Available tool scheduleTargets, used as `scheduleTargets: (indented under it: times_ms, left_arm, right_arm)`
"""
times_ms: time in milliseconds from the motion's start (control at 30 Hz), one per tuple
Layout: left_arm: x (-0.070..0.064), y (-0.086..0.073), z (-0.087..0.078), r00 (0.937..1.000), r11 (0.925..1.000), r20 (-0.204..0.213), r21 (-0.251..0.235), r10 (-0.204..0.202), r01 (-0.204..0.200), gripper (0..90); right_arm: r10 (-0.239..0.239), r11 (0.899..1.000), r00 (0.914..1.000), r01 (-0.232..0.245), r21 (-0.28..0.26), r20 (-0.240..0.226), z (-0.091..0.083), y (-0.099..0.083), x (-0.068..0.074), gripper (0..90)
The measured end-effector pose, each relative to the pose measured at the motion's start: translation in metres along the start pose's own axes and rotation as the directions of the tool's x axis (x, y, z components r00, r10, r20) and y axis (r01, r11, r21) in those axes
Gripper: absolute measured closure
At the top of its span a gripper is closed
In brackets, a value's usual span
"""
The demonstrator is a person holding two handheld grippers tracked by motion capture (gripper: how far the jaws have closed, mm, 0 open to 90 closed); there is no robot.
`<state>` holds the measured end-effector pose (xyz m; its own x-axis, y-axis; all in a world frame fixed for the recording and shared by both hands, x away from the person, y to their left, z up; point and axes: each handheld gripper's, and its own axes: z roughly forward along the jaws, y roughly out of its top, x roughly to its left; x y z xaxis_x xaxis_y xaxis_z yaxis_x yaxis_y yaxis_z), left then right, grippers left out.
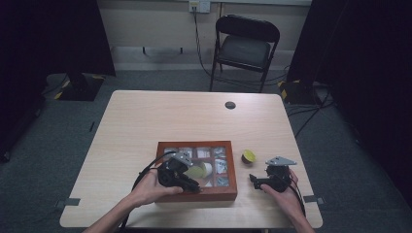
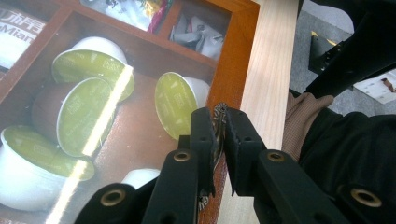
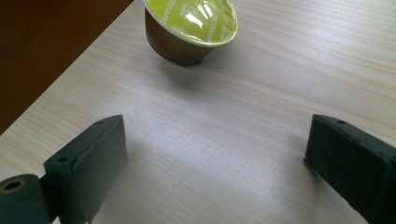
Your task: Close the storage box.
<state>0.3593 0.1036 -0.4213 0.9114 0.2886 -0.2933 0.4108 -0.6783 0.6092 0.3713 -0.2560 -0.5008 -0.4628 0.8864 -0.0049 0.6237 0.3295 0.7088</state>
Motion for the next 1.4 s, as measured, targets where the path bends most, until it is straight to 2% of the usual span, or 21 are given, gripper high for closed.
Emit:
scheduleTargets:
  times_ms: [33, 67, 167, 233, 300, 333, 433, 500, 533, 600, 700, 800, 900, 1000, 1167, 1233, 1400]
  left_arm:
    - [0.000, -0.001, 0.001, 0.9999, 1.0000, -0.014, 0.005, -0.002, 0.002, 82.2]
    - [0.001, -0.002, 0.001, 1.0000, 1.0000, 0.001, -0.008, -0.005, 0.005, 82.2]
    - [0.001, -0.004, 0.001, 1.0000, 0.9997, 0.007, -0.023, -0.004, 0.005, 82.0]
    - [0.001, -0.005, 0.001, 0.9997, 0.9992, 0.007, -0.031, 0.025, -0.024, 81.8]
    - [0.001, -0.007, 0.003, 0.9995, 0.9991, 0.005, -0.030, 0.030, -0.030, 80.4]
    - [0.001, -0.006, 0.002, 0.9998, 0.9990, 0.005, -0.040, 0.020, -0.020, 78.1]
    - [0.001, -0.005, 0.000, 0.9989, 0.9987, -0.033, -0.037, 0.033, -0.034, 66.7]
    - [0.001, -0.005, -0.002, 0.9989, 0.9980, -0.029, -0.051, 0.035, -0.037, 64.6]
    - [0.000, -0.004, -0.004, 0.9981, 0.9979, -0.047, -0.049, 0.040, -0.042, 61.9]
    - [0.000, -0.004, -0.007, 0.9985, 0.9963, -0.048, -0.081, 0.025, -0.028, 55.6]
    - [0.002, -0.004, -0.014, 0.9968, 0.9934, -0.080, -0.115, -0.008, -0.001, 46.1]
    - [0.007, -0.006, -0.023, 0.9911, 0.9942, -0.128, -0.104, -0.037, 0.024, 37.4]
    - [0.013, -0.011, -0.037, 0.9869, 0.9889, -0.147, -0.141, -0.067, 0.046, 33.1]
    - [0.016, -0.017, -0.051, 0.9855, 0.9815, -0.151, -0.185, -0.078, 0.050, 32.3]
    - [0.019, -0.028, -0.066, 0.9773, 0.9732, -0.187, -0.223, -0.100, 0.057, 30.4]
    - [0.021, -0.033, -0.071, 0.9720, 0.9701, -0.204, -0.233, -0.117, 0.068, 28.6]
    - [0.031, -0.048, -0.082, 0.9538, 0.9614, -0.244, -0.251, -0.175, 0.112, 24.3]
  right_arm:
    - [0.000, 1.000, 1.0000, 0.000, 0.000, 0.000, 0.000, 0.000, 0.000, 4.7]
    - [0.000, 1.000, 1.0000, 0.000, 0.000, 0.000, 0.000, 0.000, 0.000, 4.8]
    - [0.000, 1.000, 1.0000, 0.000, 0.000, 0.000, 0.000, 0.000, 0.000, 4.7]
    - [0.000, 1.000, 1.0000, 0.000, 0.000, 0.000, 0.000, 0.000, 0.000, 4.7]
    - [-0.003, 1.000, 1.0000, 0.003, -0.001, -0.001, 0.000, 0.000, 0.000, 4.7]
    - [-0.004, 1.000, 1.0000, 0.004, -0.001, -0.001, 0.000, 0.000, 0.000, 4.6]
    - [-0.004, 1.000, 1.0000, 0.004, -0.001, -0.002, 0.001, 0.000, 0.000, 4.5]
    - [-0.004, 1.000, 1.0000, 0.004, -0.001, -0.002, 0.001, 0.000, 0.000, 4.5]
    - [-0.004, 1.000, 1.0000, 0.004, -0.001, -0.002, 0.001, 0.000, 0.000, 4.5]
    - [-0.004, 1.000, 1.0000, 0.004, -0.001, -0.002, 0.001, 0.000, 0.000, 4.5]
    - [-0.004, 1.000, 1.0000, 0.004, -0.001, -0.002, 0.001, 0.000, 0.000, 4.5]
    - [-0.004, 1.000, 1.0000, 0.004, -0.001, -0.002, 0.001, 0.000, 0.000, 4.5]
    - [-0.004, 1.000, 1.0000, 0.004, -0.001, -0.002, 0.001, 0.000, 0.000, 4.5]
    - [-0.005, 1.000, 1.0000, 0.005, -0.001, -0.002, 0.001, 0.000, 0.000, 4.5]
    - [-0.005, 1.000, 1.0000, 0.005, -0.001, -0.002, 0.001, 0.000, 0.000, 4.5]
    - [-0.005, 1.000, 1.0000, 0.005, -0.001, -0.002, 0.001, 0.000, 0.000, 4.5]
    - [-0.005, 1.000, 1.0000, 0.005, -0.001, -0.002, 0.001, 0.000, 0.000, 4.5]
